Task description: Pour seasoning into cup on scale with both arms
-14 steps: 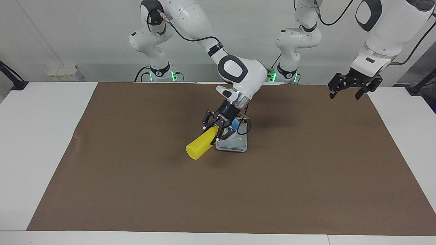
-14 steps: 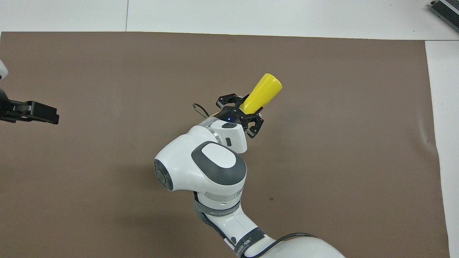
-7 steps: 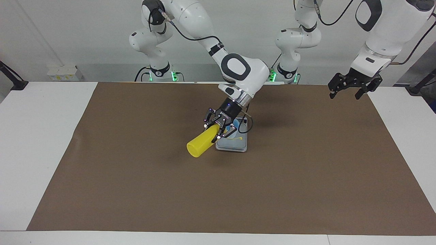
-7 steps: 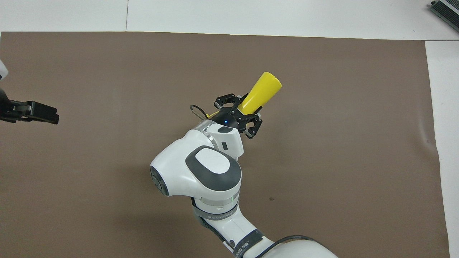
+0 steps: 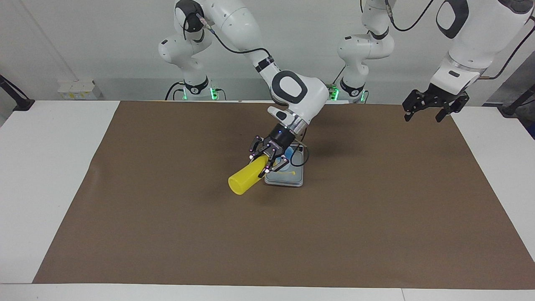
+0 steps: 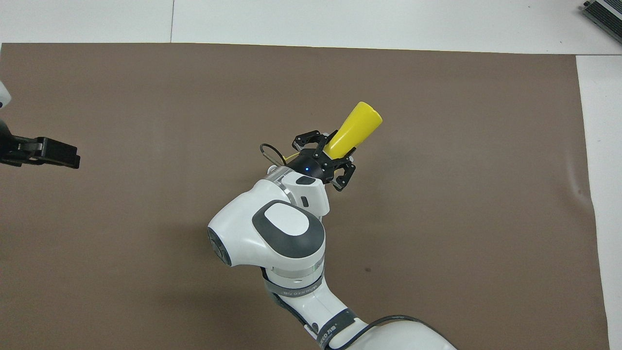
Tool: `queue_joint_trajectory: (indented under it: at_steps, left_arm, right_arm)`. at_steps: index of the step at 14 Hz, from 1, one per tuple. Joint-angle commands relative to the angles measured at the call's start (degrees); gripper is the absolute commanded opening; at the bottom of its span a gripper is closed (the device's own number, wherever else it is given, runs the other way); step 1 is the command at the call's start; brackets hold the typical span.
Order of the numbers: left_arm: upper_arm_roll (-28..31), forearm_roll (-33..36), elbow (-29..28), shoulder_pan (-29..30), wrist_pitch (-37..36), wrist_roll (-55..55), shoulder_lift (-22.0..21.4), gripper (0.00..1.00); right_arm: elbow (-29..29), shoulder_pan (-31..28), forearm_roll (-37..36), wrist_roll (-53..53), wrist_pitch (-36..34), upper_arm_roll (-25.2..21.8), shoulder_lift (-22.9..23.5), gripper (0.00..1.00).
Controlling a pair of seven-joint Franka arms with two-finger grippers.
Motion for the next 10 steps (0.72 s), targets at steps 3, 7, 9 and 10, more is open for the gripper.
queue_joint_trajectory:
  at_steps: [3,7,9,10]
  left_arm:
    - [0.2,-0.6,-1.5,0.1,-0.1,0.3,-1.5,1.0]
    - [0.2,-0.6,-1.5,0.1,-0.1,0.3,-1.5,1.0]
    - [0.2,-0.6,-1.5,0.1,-0.1,0.3,-1.5,1.0]
    - [0.2,-0.6,-1.5,0.1,-0.1,0.3,-1.5,1.0]
  right_arm:
    - [-0.4,1.8,-3.1,3.1,-1.2,-0.1,0.6,0.0]
    - [-0.2,1.8,-3.0,3.1,-1.2,-0.1,0.7,0.0]
    - [-0.1,1.7,-3.0,3.1,-1.2,-0.1,0.7,0.0]
    - [0.2,1.7,-3.0,3.1,-1.2,-0.1,0.9,0.0]
